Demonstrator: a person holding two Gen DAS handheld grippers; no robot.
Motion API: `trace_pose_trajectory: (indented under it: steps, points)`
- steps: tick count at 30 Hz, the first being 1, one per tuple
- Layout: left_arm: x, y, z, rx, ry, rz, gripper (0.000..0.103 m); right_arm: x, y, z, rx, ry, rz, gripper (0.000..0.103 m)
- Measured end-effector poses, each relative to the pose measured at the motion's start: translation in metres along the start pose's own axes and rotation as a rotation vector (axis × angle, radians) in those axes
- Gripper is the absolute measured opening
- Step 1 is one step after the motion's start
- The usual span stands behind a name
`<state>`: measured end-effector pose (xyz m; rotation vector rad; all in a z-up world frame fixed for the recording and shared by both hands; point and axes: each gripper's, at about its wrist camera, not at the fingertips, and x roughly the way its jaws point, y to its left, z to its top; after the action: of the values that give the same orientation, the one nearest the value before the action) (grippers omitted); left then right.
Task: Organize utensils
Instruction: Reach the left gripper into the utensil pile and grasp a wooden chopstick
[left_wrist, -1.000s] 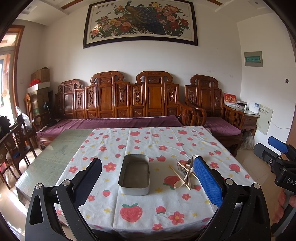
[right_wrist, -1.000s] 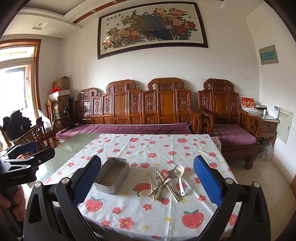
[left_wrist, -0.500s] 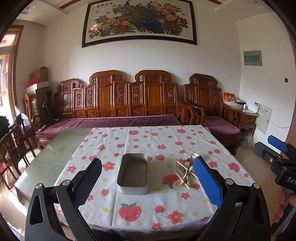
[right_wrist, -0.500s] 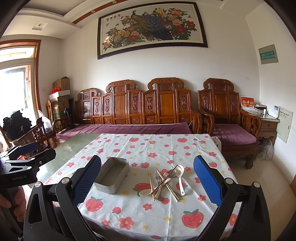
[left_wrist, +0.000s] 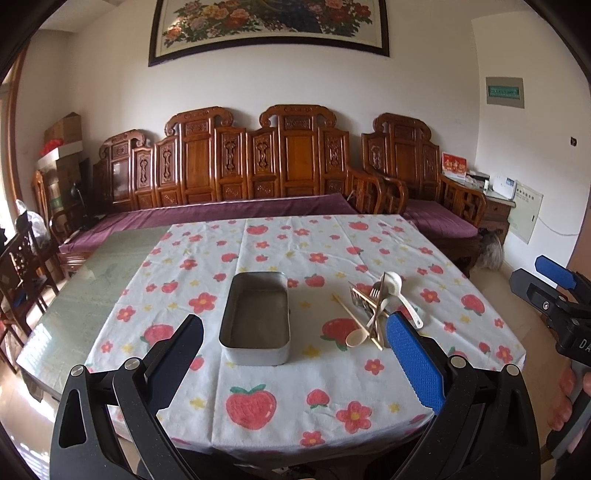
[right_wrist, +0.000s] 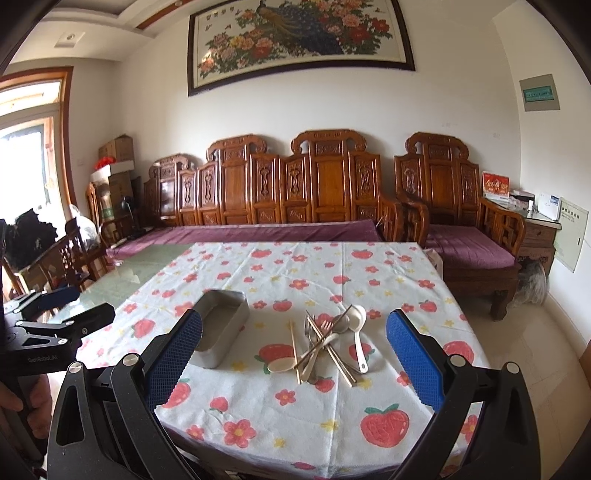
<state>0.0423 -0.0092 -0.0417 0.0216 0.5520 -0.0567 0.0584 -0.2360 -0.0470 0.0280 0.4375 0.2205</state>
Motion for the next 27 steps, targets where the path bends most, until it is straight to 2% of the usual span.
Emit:
trace_pose_trajectory:
  steps: [4,6,13,15,21,27]
  points:
    - [0.020,-0.002,-0.003,0.011,0.026,-0.020,0.096,0.023,-0.010,-0.007,-0.002,0.036,0.004,0.096]
    - [0.031,-0.004,-0.004,0.025,0.039,-0.028,0.096,0.037,-0.015,-0.009,-0.009,0.063,0.005,0.091]
    - [0.061,-0.009,-0.001,0.038,0.051,-0.045,0.096,0.076,-0.032,-0.013,-0.046,0.117,0.005,0.085]
    - [0.070,-0.012,0.001,0.047,0.059,-0.054,0.096,0.082,-0.035,-0.012,-0.071,0.123,-0.010,0.077]
    - [0.098,-0.020,0.005,0.067,0.085,-0.082,0.096,0.107,-0.049,-0.003,-0.119,0.124,-0.029,0.076]
    - [0.137,-0.043,0.000,0.120,0.134,-0.119,0.093,0.144,-0.067,-0.009,-0.137,0.191,-0.033,0.070]
